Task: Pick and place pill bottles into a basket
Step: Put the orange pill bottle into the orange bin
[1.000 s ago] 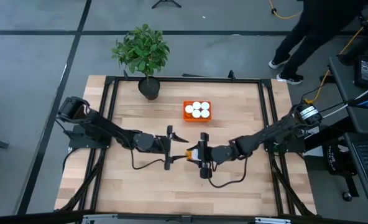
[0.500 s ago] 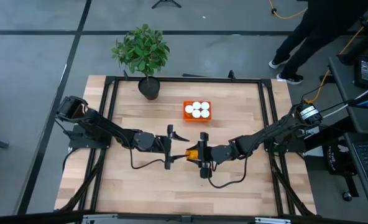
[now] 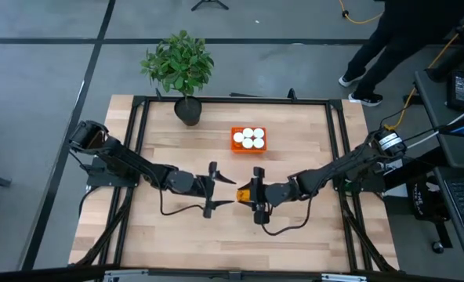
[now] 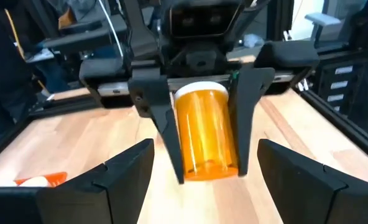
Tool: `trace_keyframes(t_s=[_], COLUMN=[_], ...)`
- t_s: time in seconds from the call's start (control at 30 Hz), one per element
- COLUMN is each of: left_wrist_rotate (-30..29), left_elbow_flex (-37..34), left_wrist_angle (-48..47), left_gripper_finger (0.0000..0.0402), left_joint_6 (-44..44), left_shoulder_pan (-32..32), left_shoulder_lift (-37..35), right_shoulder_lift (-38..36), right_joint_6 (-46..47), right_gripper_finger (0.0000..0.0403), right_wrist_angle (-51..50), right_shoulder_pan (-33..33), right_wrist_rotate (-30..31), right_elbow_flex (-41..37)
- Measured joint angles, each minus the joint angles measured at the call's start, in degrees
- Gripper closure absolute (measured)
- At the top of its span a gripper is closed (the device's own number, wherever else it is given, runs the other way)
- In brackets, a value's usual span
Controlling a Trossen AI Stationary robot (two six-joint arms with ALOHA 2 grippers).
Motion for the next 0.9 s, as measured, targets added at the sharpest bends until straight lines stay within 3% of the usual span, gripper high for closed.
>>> trace_keyframes(t_s=[0.17, 0.4, 0.73, 0.9], left_wrist_rotate=[0.0, 0.1, 0.1, 0.1], left_elbow_flex=[0.0, 0.0, 0.0, 0.0], left_wrist_angle=[-0.2, -0.3, -0.3, -0.3], left_gripper_finger=[0.0119, 0.0119, 0.0119, 0.0119], left_joint_6=[0.9, 1.5, 1.3, 0.1], left_shoulder_pan=[-0.3, -0.7, -0.7, -0.7], left_shoulder_lift=[0.0, 0.0, 0.0, 0.0], right_shoulder_lift=[0.0, 0.0, 0.0, 0.8], right_joint_6=[10.6, 23.1, 34.1, 35.6], right_gripper_finger=[0.0202, 0.0202, 0.0202, 0.0202], right_wrist_angle=[-11.2, -26.5, -41.9, -43.4], right_shoulder_pan=[-2.3, -3.6, -3.6, -3.6], right_wrist_rotate=[-5.2, -6.6, -8.2, -9.7], right_elbow_flex=[0.0, 0.0, 0.0, 0.0])
